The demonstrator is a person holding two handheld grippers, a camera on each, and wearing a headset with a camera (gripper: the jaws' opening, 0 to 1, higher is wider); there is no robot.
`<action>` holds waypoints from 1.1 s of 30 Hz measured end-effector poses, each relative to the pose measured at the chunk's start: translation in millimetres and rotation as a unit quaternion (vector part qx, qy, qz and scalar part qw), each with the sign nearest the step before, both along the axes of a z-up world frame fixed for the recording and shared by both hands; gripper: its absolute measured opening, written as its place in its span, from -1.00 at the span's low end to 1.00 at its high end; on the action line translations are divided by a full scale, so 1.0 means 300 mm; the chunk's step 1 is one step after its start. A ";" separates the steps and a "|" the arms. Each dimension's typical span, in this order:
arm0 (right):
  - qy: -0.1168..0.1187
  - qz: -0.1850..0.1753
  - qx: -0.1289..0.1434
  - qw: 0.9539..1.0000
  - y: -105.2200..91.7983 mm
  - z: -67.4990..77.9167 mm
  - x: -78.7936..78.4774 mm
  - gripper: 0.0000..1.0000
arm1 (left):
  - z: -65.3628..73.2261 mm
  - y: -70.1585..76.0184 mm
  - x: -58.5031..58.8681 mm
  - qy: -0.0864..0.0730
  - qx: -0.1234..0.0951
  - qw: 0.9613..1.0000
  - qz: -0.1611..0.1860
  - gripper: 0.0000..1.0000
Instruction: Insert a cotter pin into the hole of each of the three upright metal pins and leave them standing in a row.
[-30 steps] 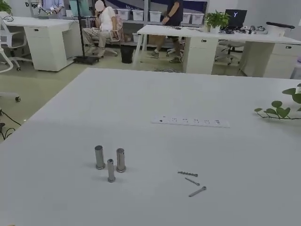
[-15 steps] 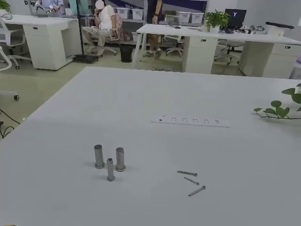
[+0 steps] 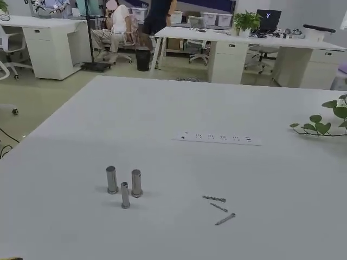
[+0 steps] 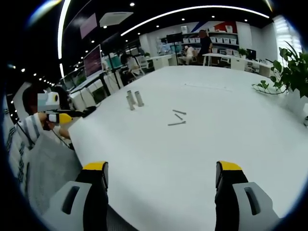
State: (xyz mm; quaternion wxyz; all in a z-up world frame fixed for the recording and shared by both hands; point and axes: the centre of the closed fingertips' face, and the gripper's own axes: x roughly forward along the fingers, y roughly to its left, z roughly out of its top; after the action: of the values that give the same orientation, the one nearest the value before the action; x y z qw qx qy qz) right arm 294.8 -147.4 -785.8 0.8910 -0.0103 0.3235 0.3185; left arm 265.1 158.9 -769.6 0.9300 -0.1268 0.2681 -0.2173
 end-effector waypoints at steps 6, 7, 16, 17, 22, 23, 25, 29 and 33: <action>0.002 -0.001 0.000 1.000 -0.001 -0.003 -0.002 0.86 | -0.001 0.004 0.013 0.000 -0.003 1.000 0.002 0.80; 0.002 0.000 -0.001 1.000 0.000 -0.004 -0.002 0.86 | -0.003 0.004 0.015 0.002 -0.004 1.000 0.002 0.79; 0.002 -0.008 0.001 1.000 0.001 -0.001 0.003 0.86 | -0.016 0.035 0.074 -0.001 0.019 1.000 0.014 0.68; 0.002 -0.008 0.000 1.000 0.000 -0.002 0.004 0.86 | -0.014 0.037 0.089 -0.004 0.028 1.000 0.015 0.67; 0.003 -0.011 0.000 1.000 -0.001 -0.003 0.010 0.86 | 0.001 0.025 0.142 -0.015 0.032 0.999 0.005 0.64; 0.003 -0.011 0.000 1.000 0.000 -0.001 0.012 0.86 | 0.003 0.021 0.155 -0.017 0.036 0.999 0.002 0.62; 0.003 -0.012 0.001 1.000 0.001 0.000 0.013 0.86 | 0.003 0.010 0.172 -0.019 0.038 0.999 -0.007 0.59; 0.001 -0.011 -0.003 1.000 0.000 0.005 0.015 0.86 | -0.002 -0.008 0.213 -0.020 0.045 0.999 -0.021 0.57; 0.000 -0.014 -0.004 1.000 -0.005 0.009 0.017 0.86 | -0.011 -0.015 0.249 -0.019 0.049 0.998 -0.026 0.53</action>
State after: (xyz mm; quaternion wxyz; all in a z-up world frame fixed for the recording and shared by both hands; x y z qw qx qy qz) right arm 300.0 -148.9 -783.2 0.8951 -0.0096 0.3252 0.3048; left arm 339.8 154.3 -773.0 0.9341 -0.0699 0.2635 -0.2307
